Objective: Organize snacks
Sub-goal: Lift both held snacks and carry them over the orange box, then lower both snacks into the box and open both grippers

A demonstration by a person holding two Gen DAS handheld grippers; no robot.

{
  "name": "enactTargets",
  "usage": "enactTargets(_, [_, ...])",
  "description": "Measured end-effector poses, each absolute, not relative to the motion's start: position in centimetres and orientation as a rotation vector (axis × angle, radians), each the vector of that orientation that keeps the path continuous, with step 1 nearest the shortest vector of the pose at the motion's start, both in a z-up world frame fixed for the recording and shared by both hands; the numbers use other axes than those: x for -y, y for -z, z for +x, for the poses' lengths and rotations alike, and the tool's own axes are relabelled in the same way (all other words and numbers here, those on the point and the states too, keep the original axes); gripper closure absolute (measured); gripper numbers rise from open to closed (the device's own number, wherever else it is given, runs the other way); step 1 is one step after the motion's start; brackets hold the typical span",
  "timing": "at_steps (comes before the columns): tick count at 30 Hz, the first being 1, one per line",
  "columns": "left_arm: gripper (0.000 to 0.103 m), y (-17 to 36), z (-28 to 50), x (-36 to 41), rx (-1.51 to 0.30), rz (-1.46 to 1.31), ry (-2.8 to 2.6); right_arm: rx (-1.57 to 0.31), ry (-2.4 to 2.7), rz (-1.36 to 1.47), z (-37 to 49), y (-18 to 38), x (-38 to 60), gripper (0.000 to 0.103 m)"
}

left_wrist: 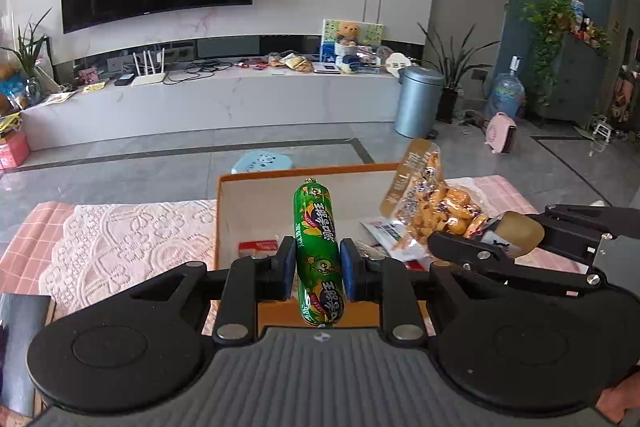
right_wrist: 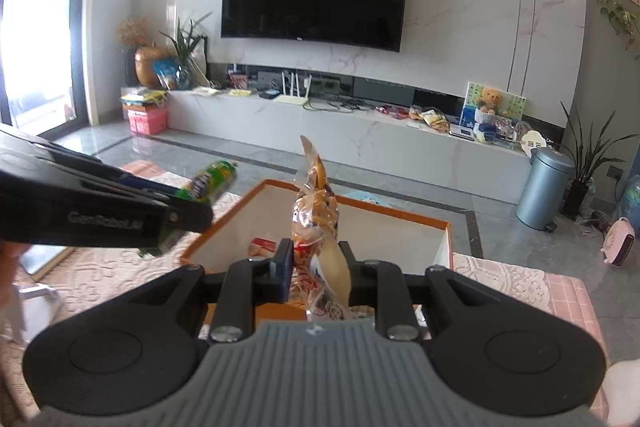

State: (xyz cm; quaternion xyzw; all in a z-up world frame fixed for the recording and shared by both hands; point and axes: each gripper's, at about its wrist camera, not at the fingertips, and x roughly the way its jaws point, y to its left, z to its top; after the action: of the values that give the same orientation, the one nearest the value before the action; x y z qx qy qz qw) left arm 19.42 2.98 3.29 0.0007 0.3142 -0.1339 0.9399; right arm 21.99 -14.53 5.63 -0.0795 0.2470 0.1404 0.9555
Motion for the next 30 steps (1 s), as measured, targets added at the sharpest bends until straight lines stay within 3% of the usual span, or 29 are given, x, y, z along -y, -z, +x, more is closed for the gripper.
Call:
enactTargets(20, [0.078, 2.6, 27.8, -3.8, -0.764, -0.031, 0.251, -0.701, -0.224, -0.318, 35.7, 1.4, 12.2, 0.084])
enactTargets(30, [0.078, 5.6, 29.8, -3.3, -0.858, -0.006, 0.227, -0.795, -0.205, -0.465, 38.5, 5.3, 11.4, 0.084])
